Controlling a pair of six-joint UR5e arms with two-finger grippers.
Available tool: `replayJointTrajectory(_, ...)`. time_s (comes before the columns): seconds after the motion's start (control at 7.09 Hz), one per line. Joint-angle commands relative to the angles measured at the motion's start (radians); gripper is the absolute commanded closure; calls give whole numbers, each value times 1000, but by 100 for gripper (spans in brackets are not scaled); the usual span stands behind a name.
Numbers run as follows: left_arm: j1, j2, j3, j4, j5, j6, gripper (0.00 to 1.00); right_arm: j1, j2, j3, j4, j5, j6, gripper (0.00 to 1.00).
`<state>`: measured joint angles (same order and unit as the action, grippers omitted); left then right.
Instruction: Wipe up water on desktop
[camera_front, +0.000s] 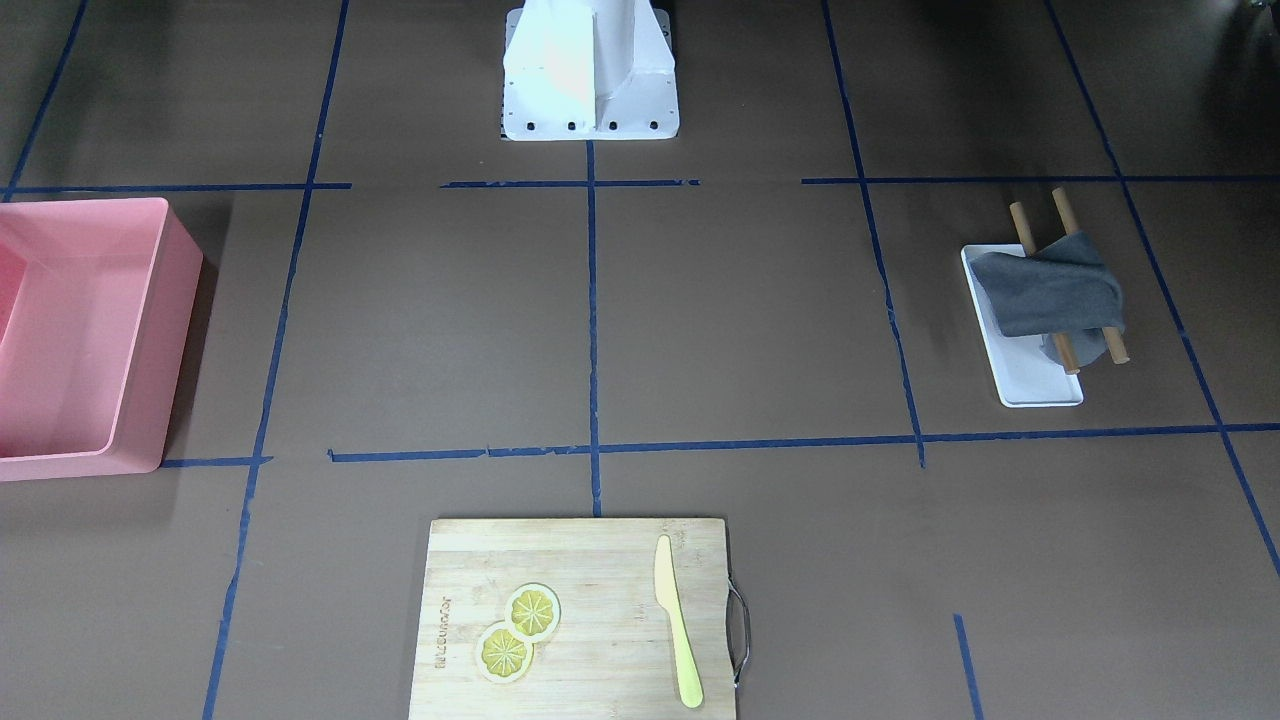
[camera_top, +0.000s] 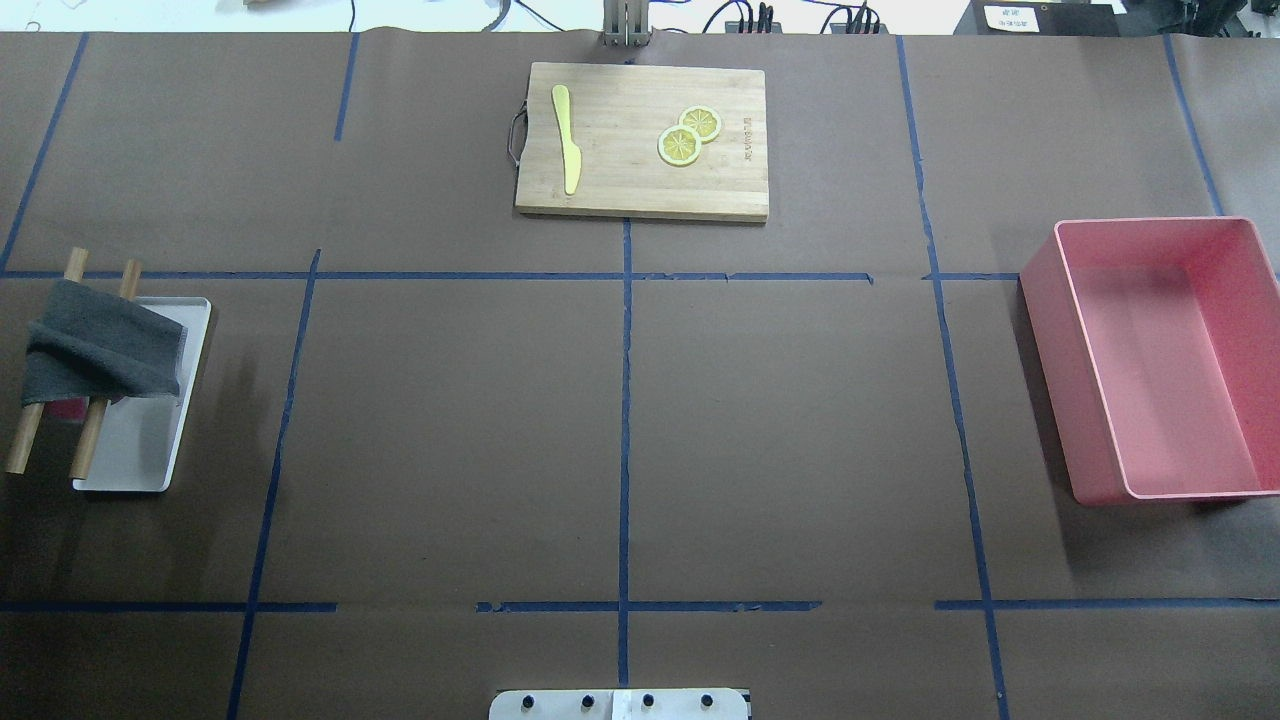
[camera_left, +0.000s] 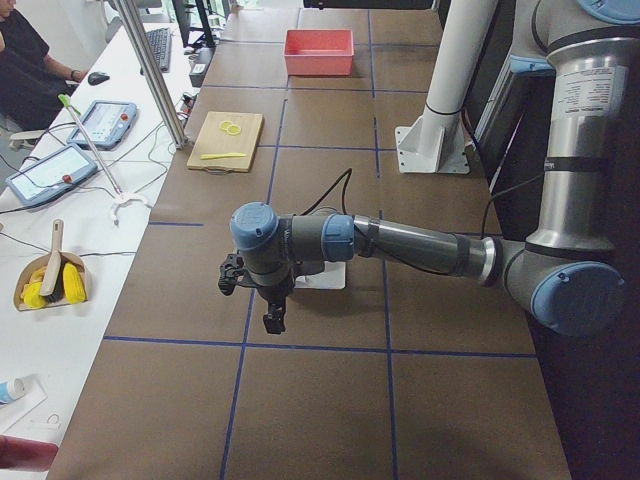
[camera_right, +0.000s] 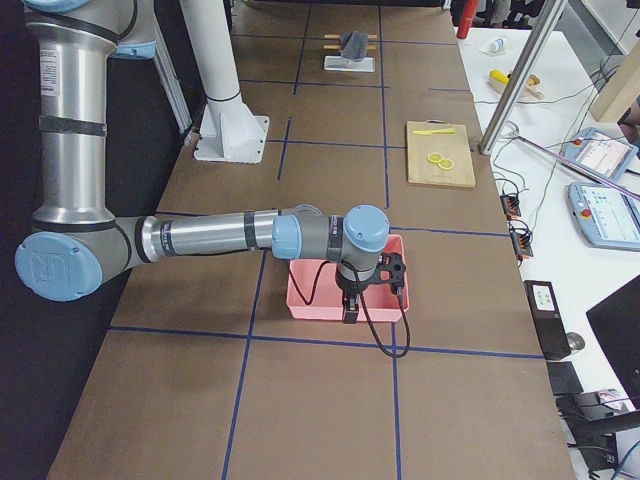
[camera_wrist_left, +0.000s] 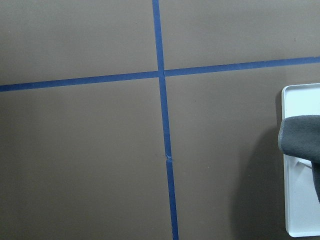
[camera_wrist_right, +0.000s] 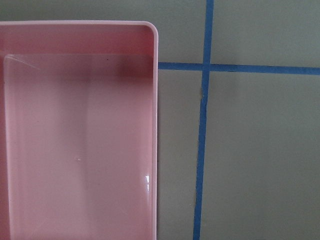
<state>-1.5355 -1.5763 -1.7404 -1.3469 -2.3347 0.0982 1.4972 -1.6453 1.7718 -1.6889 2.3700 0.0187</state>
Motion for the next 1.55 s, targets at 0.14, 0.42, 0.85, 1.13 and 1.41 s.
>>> replayJointTrajectory(0.14,0,19,-22,-5,-3,8,0,0,1,-8,0,2,0,0)
replayJointTrajectory(0.42,0,15,-22,-5,4,6,0,0,1,-8,0,2,1,0)
replayJointTrajectory(0.85,5,9,-36,-12,-3,-6,0,0,2,-5,0,5,3,0)
replayJointTrajectory(1.13,5,31,-70,-40,-40,-3,0,0,2,5,0,6,1,0)
replayJointTrajectory(1.41,47,32,-97,-41,-86,-58,0,-3,5,1,2,8,1,0)
